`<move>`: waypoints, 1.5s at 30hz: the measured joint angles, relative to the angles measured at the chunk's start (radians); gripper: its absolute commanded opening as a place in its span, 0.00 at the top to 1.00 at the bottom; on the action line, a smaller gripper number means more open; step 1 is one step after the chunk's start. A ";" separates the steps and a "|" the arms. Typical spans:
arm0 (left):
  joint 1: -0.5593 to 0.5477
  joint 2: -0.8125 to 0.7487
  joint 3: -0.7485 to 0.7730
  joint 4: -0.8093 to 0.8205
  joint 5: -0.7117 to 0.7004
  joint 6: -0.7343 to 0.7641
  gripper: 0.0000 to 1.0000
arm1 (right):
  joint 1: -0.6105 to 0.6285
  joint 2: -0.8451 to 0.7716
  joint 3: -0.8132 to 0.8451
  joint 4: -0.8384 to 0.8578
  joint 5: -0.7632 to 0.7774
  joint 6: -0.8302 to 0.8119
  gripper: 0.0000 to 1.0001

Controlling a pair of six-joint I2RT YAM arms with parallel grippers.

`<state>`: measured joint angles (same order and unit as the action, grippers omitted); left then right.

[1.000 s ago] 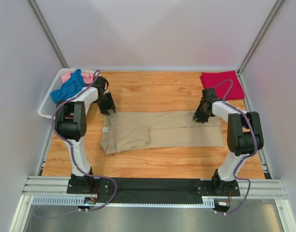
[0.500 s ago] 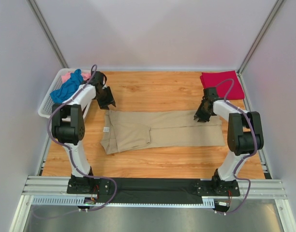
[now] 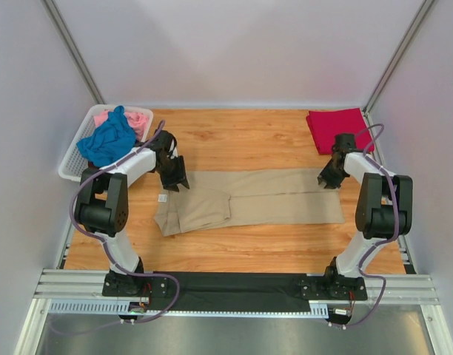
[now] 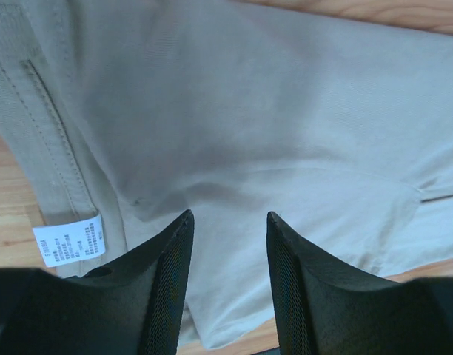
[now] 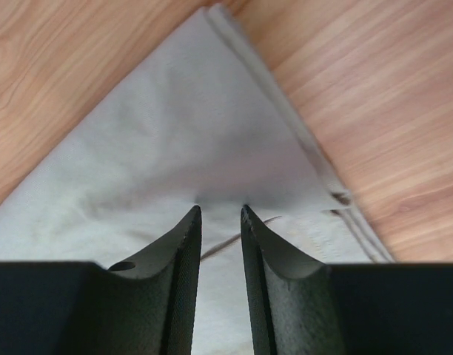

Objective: Fold and stack the t-shirts
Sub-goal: Fold the tshirt

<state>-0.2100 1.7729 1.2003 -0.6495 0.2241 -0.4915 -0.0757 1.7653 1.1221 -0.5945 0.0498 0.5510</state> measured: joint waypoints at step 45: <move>0.011 0.650 0.945 -0.128 0.041 0.008 0.47 | 0.000 -0.363 -0.108 0.006 -0.195 -0.003 0.69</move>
<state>-0.1993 2.4226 2.1452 -0.7776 0.2653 -0.4835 -0.0761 1.4021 1.0145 -0.5888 -0.1452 0.5476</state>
